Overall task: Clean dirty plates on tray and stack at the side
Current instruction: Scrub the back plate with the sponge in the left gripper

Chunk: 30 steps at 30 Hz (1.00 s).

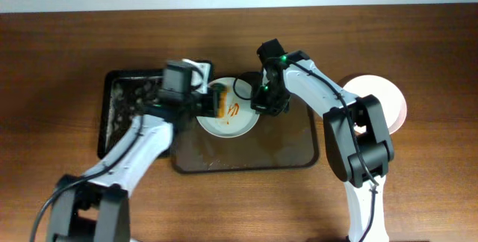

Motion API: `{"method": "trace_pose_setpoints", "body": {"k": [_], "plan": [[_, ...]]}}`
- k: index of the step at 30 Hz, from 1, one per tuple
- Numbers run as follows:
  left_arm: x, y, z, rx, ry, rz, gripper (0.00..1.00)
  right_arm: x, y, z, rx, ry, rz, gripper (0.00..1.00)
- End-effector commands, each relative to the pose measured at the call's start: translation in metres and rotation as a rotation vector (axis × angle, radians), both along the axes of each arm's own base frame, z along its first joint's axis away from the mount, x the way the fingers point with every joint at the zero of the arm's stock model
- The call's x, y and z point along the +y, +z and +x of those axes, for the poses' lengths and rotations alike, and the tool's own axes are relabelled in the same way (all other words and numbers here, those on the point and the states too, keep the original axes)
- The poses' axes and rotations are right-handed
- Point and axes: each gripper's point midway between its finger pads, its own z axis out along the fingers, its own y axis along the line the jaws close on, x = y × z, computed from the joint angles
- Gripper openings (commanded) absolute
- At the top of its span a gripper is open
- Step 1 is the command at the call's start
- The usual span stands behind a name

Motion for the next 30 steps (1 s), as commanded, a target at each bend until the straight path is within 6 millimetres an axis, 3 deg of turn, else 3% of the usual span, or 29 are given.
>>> {"method": "trace_pose_setpoints", "body": {"k": [1, 4, 12, 20, 26, 30], "plan": [[-0.020, -0.016, 0.008, 0.082, 0.154, -0.068, 0.00, 0.004, -0.010, -0.011, 0.020, 0.019, -0.042, 0.04], [-0.031, -0.029, 0.011, 0.130, 0.218, -0.129, 0.00, 0.004, -0.010, -0.011, 0.020, 0.019, -0.042, 0.04], [-0.035, -0.055, 0.017, 0.243, 0.368, -0.234, 0.00, 0.003, -0.010, -0.012, 0.023, 0.019, -0.044, 0.04], [-0.054, -0.071, 0.020, 0.287, 0.317, -0.313, 0.00, 0.003, -0.010, -0.012, 0.023, 0.019, -0.044, 0.04], [-0.051, -0.099, 0.011, 0.347, 0.322, -0.274, 0.00, 0.003, -0.010, -0.011, 0.023, 0.018, -0.044, 0.04], [-0.027, -0.114, 0.011, 0.301, 0.341, -0.118, 0.00, 0.003, -0.010, -0.011, 0.023, 0.017, -0.044, 0.04]]}}
